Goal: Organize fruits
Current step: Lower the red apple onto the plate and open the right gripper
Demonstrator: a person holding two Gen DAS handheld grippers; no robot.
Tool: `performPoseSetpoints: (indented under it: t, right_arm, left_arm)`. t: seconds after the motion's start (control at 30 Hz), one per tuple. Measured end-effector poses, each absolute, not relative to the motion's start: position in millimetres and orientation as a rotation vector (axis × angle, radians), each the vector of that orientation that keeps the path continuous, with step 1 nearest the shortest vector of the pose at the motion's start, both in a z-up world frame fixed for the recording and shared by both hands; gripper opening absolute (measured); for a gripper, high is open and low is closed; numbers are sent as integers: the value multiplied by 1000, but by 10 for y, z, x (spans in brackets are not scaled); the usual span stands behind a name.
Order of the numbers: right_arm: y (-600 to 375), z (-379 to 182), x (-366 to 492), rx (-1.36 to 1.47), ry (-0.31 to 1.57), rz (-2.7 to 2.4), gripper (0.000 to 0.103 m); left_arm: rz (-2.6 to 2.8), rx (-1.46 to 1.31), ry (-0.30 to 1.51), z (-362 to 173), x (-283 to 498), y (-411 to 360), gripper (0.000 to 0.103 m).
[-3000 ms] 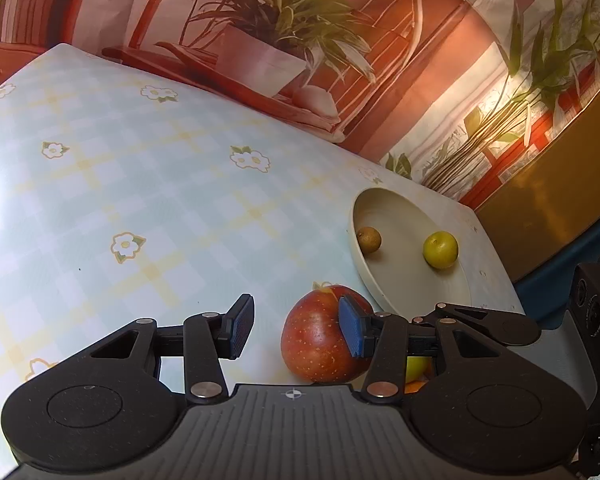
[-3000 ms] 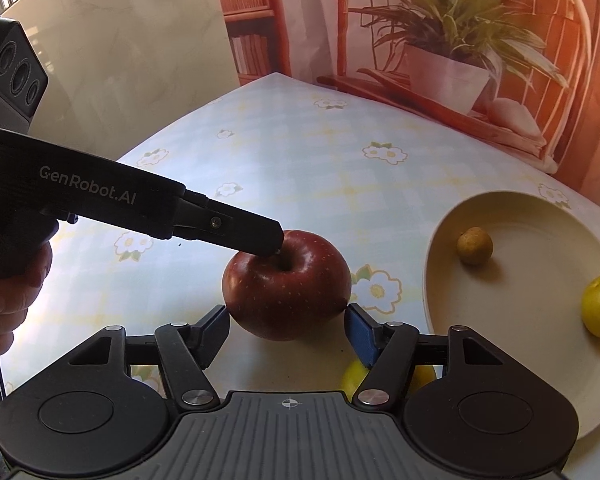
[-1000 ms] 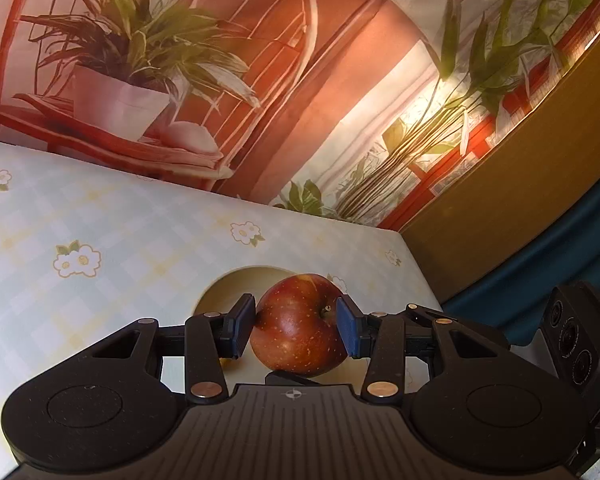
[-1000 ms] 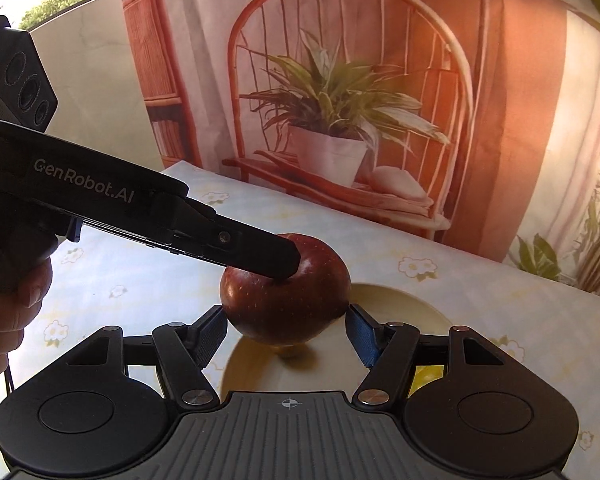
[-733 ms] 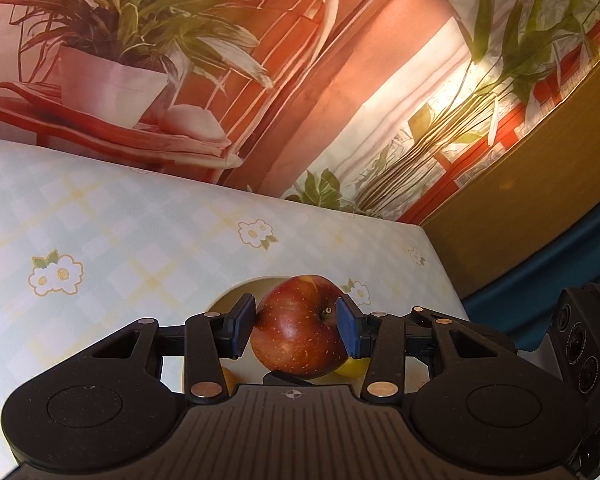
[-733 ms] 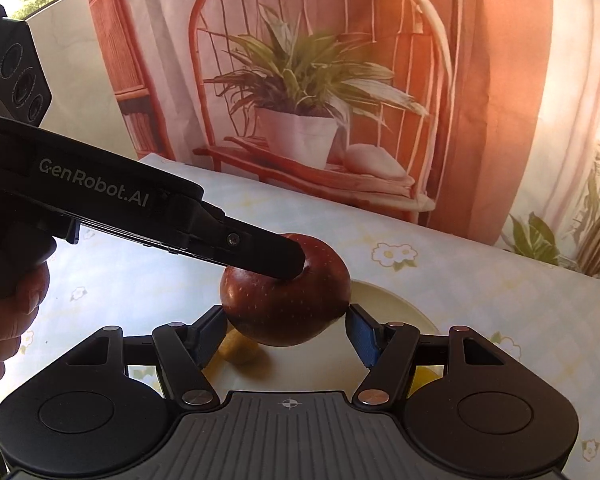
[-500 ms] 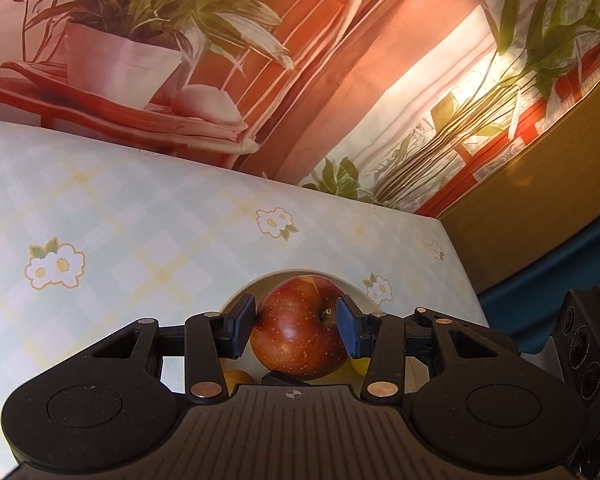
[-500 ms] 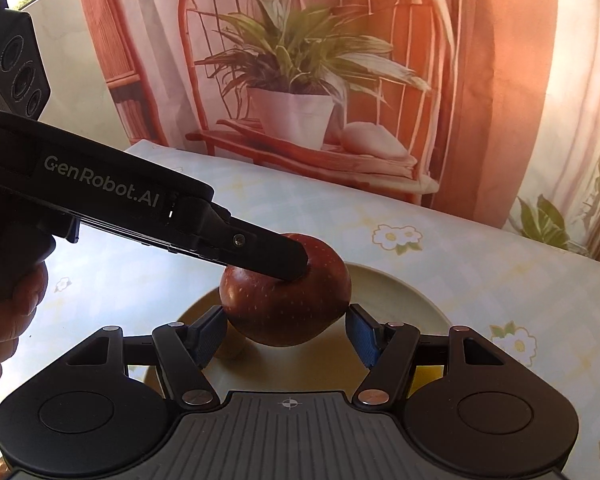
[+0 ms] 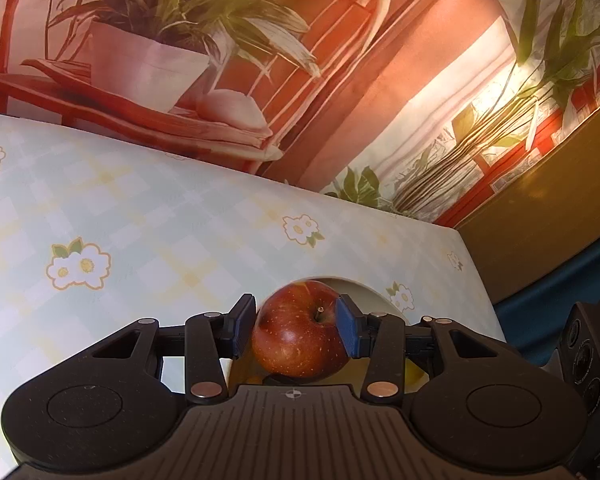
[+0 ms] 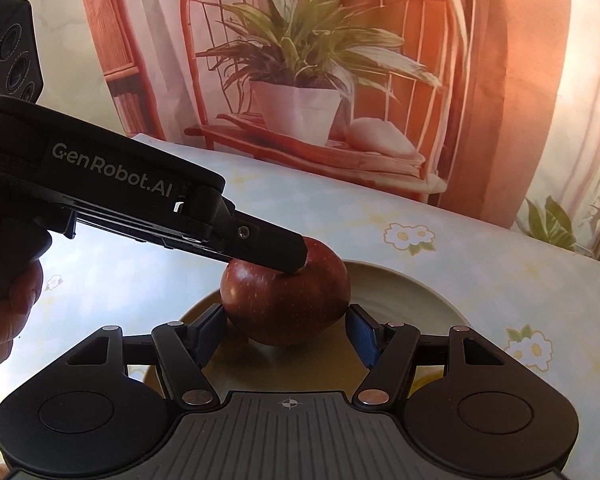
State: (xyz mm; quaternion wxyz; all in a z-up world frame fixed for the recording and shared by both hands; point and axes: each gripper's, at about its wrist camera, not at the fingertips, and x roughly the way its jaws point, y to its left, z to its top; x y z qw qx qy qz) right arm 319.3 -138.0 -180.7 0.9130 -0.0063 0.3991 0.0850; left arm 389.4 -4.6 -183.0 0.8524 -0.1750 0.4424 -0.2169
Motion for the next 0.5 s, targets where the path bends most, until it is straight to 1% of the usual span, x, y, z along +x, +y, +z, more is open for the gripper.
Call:
performPoseSetpoints:
  t: [0.5]
  right_arm:
    - [-1481,-1615,2966,-14,813,169,62]
  left_arm:
    - [-362,-235,898,-1766,3810,-83,47]
